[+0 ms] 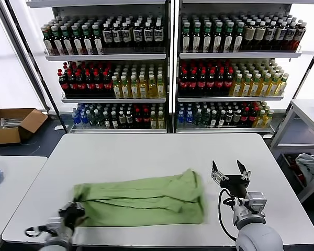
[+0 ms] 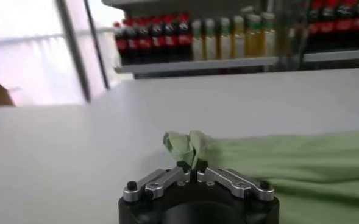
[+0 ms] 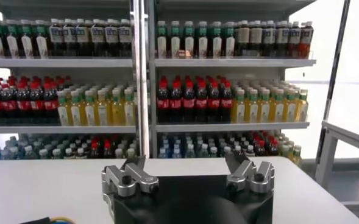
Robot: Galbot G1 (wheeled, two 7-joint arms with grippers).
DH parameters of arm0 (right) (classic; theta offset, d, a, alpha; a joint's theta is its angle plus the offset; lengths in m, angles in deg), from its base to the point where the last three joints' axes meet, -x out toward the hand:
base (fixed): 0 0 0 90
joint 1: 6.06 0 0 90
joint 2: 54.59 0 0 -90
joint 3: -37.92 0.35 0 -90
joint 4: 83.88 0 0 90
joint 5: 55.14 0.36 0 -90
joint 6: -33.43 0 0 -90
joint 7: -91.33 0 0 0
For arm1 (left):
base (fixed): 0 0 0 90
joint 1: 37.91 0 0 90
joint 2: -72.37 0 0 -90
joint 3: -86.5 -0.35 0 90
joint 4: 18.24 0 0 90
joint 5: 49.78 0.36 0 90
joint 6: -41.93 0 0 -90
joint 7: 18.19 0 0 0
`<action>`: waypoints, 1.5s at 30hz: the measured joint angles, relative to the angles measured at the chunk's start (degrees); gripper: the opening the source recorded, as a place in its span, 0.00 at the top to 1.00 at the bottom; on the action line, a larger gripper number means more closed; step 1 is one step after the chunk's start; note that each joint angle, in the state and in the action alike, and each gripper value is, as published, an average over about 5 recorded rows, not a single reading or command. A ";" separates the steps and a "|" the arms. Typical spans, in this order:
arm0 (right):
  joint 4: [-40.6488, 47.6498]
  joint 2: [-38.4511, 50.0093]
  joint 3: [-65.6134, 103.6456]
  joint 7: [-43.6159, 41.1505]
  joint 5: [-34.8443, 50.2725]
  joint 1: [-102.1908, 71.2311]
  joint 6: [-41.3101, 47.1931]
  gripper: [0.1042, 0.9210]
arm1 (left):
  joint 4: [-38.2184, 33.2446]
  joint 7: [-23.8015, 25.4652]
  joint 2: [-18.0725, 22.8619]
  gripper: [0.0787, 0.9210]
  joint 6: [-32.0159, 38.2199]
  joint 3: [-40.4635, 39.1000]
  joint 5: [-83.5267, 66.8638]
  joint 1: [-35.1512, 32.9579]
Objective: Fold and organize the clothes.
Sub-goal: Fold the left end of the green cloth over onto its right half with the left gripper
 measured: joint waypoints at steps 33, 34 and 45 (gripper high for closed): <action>-5.27 -2.24 5.36 0.12 -0.78 -8.27 -2.05 0.12 | -7.30 0.56 -1.30 0.97 -4.88 -11.31 5.11 4.73; -5.40 -2.36 5.56 0.12 -0.87 -8.68 -2.14 0.12 | -7.12 0.61 -0.74 0.97 -4.97 -12.45 5.58 4.95; -5.99 -2.83 6.61 0.10 -1.78 -11.96 -2.96 0.12 | -3.02 1.72 3.45 0.97 -4.88 -20.15 9.80 7.60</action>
